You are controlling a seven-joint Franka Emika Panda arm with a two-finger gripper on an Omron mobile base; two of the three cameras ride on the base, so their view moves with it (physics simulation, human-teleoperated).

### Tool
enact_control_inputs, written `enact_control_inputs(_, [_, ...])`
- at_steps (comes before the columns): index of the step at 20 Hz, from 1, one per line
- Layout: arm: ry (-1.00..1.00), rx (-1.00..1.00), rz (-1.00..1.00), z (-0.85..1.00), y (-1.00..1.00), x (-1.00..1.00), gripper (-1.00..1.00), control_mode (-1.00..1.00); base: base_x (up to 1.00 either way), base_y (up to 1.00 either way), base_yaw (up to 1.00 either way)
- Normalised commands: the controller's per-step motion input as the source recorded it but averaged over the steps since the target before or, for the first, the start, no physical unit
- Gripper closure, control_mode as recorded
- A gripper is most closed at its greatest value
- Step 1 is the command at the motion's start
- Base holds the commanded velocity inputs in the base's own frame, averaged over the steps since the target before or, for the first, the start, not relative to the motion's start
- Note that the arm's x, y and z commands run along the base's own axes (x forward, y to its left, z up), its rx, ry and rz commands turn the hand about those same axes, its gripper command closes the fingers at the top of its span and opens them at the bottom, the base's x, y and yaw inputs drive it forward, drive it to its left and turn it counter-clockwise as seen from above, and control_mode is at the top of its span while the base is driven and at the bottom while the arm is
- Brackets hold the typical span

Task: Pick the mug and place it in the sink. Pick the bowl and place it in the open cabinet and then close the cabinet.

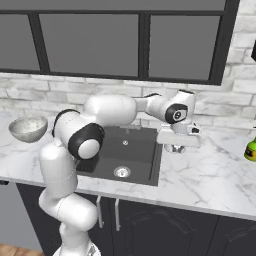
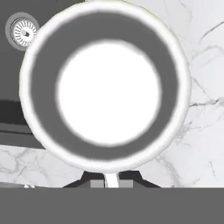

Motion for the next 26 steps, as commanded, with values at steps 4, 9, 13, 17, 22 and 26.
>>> enact_control_inputs(4, [0.0, 0.0, 0.16, 0.02, 0.36, -0.64, 1.0, -1.0, 0.0, 0.0, 0.0])
enact_control_inputs(9, [-0.07, 0.0, 0.19, 0.04, 0.5, -0.35, 1.0, -1.0, 0.0, 0.0, 0.0])
enact_control_inputs(13, [-0.04, 0.0, 0.23, 0.04, 0.62, -0.06, 1.0, -1.0, 0.0, 0.0, 0.0])
enact_control_inputs(17, [0.0, 0.0, 0.26, 0.0, 0.65, 0.0, 1.0, -1.0, 0.0, 0.0, 0.0])
enact_control_inputs(22, [0.0, -0.01, 0.22, 0.0, 0.65, 0.0, 1.0, -1.0, 0.0, 0.0, 0.0])
enact_control_inputs(26, [0.0, 0.0, 0.19, -0.02, 0.62, 0.08, 1.0, -1.0, 0.0, 0.0, 0.0])
